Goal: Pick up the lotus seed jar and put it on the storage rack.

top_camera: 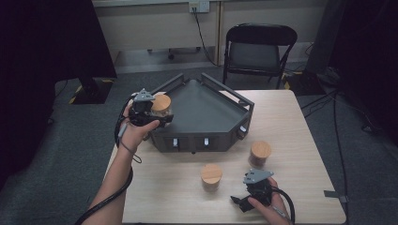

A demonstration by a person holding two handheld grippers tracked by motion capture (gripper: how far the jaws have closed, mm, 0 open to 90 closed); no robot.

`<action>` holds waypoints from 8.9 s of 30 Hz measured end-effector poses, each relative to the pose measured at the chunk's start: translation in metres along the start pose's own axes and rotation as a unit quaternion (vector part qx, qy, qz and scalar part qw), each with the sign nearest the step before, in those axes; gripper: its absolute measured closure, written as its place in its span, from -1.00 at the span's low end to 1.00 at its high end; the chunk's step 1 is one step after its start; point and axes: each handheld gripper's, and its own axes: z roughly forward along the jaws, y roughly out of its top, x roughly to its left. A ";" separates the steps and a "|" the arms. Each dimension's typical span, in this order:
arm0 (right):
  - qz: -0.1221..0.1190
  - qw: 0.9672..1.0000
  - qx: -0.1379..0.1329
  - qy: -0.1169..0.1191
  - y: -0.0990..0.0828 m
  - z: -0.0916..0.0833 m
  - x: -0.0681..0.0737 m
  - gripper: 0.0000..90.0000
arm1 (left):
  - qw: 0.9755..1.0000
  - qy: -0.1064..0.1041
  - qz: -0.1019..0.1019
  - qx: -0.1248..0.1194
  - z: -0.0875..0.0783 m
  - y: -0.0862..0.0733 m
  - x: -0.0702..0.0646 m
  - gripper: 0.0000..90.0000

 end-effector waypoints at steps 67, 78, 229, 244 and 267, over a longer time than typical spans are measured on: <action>0.002 1.000 0.000 -0.002 0.000 0.000 0.001 -1.00 | 0.999 0.020 -0.027 0.011 0.039 -0.020 -0.003 -0.43; 0.002 1.000 0.000 -0.002 0.000 0.000 0.001 -1.00 | 1.000 0.025 -0.019 0.007 0.040 -0.023 -0.007 -0.43; 0.002 1.000 0.000 -0.002 0.000 0.000 0.001 -1.00 | 0.998 0.015 -0.043 -0.035 -0.027 -0.089 -0.014 -0.85; 0.002 1.000 0.000 -0.002 0.000 0.000 0.001 -1.00 | 0.998 0.016 -0.046 -0.031 -0.029 -0.097 -0.018 -0.85; 0.002 1.000 0.000 -0.002 0.000 0.000 0.001 -1.00 | 0.998 0.012 -0.052 -0.023 -0.027 -0.115 -0.020 -0.86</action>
